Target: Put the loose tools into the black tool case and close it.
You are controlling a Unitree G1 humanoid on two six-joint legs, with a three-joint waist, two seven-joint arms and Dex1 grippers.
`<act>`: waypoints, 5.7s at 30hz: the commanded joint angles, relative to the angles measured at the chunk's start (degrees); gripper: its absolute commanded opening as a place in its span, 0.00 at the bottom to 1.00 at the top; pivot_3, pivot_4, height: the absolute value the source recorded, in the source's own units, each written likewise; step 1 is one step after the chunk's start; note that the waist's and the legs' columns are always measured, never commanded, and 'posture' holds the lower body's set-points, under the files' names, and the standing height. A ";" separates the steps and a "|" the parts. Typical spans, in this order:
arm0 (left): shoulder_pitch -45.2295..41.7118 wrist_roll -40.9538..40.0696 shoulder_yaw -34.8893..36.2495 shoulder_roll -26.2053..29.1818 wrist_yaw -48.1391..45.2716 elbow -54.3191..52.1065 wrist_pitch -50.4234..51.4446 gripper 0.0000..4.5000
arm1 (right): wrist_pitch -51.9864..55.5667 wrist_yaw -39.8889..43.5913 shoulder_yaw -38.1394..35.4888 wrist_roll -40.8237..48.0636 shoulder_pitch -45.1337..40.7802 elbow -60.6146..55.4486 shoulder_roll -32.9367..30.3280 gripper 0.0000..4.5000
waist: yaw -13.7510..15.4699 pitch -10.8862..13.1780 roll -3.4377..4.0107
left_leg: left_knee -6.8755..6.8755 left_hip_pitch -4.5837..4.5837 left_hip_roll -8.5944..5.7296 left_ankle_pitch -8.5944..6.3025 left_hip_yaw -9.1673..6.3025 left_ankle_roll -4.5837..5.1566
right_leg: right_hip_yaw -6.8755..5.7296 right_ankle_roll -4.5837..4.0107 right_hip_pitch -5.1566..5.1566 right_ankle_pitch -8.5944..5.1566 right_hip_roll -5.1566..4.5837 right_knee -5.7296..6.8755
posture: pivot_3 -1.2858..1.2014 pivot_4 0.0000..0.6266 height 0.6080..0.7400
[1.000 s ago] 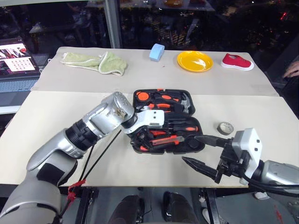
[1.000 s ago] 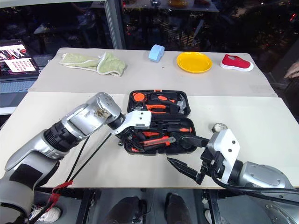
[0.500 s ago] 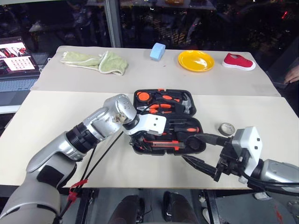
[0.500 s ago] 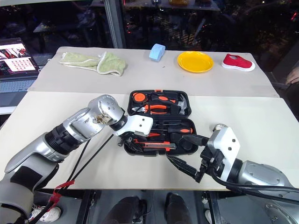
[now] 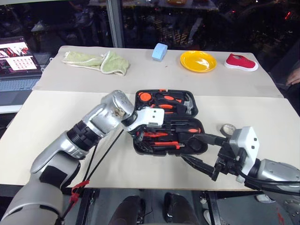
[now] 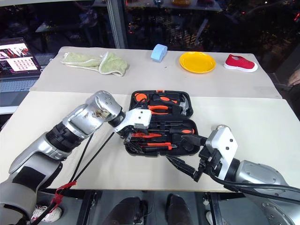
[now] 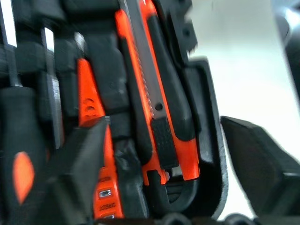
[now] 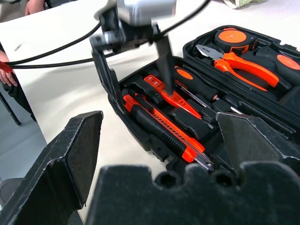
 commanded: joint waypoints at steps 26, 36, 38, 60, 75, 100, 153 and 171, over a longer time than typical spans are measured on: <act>10.23 -1.29 5.34 0.47 1.59 -0.02 -13.04 0.02 | -0.50 -0.19 -5.34 2.39 1.91 -1.04 -1.64 1.00 | 0.16 -0.01 0.02 | -0.02 0.07 -0.01 0.00 0.01 -0.05 | 0.03 -0.01 0.06 0.03 -0.03 -0.02 | 0.52 0.24 0.94; 12.64 5.95 -0.60 0.70 0.37 0.95 -22.58 0.02 | -0.50 -2.66 -4.76 4.31 -0.18 -1.77 -0.78 1.00 | 0.16 -0.06 0.06 | -0.02 0.11 -0.01 0.00 0.01 -0.03 | 0.04 -0.01 0.11 0.04 -0.06 -0.04 | 0.52 0.24 0.94; 13.34 7.67 -1.61 1.03 0.44 1.53 -24.70 0.02 | -0.29 -2.98 -4.42 4.36 -0.66 -1.53 -0.88 1.00 | 0.16 -0.12 0.10 | -0.02 0.14 -0.01 -0.01 0.01 -0.02 | 0.05 -0.02 0.13 0.04 -0.06 -0.05 | 0.52 0.24 0.94; 7.65 -17.05 26.73 -3.41 4.31 3.92 -2.80 0.60 | -7.04 -0.98 -15.78 -7.50 15.40 11.16 7.26 1.00 | 0.08 -0.21 0.29 | -0.08 0.71 -0.04 -0.16 -0.01 0.16 | 0.03 0.21 0.80 -0.12 -0.01 -0.18 | 0.52 0.24 0.94; 13.89 -32.10 35.61 1.98 6.02 -10.54 3.23 0.99 | -12.81 26.63 -19.19 -17.64 5.37 42.55 -18.05 1.00 | -1.72 -0.13 0.23 | -0.12 1.15 -0.01 -0.39 0.23 -0.30 | 0.31 0.61 1.16 -0.34 -0.08 -0.20 | 0.52 0.24 0.94; 22.14 -29.20 32.74 8.29 11.30 -21.63 -4.11 1.00 | -27.73 35.70 21.44 -44.40 -41.51 80.34 -8.36 0.30 | -1.61 -0.05 0.39 | -0.23 0.37 -0.02 -0.27 0.36 -0.54 | 0.34 0.02 0.14 -0.02 -0.05 -0.10 | 0.52 0.24 0.94; 18.76 -21.26 25.97 3.58 10.27 -9.76 -12.90 1.00 | 9.49 29.92 7.43 -19.79 -25.60 22.31 -10.89 0.99 | -1.11 -0.03 0.45 | -0.14 0.27 -0.01 -0.27 0.31 -0.42 | 0.32 0.03 0.09 0.09 -0.06 -0.10 | 0.52 0.24 0.94; 17.58 -23.89 25.38 3.05 8.84 -13.53 -11.36 1.00 | 3.00 23.05 16.24 -24.23 -26.85 28.39 -4.02 0.76 | -1.35 -0.03 0.44 | -0.15 0.25 -0.01 -0.27 0.31 -0.37 | 0.32 0.02 0.05 0.09 -0.06 -0.08 | 0.52 0.24 0.94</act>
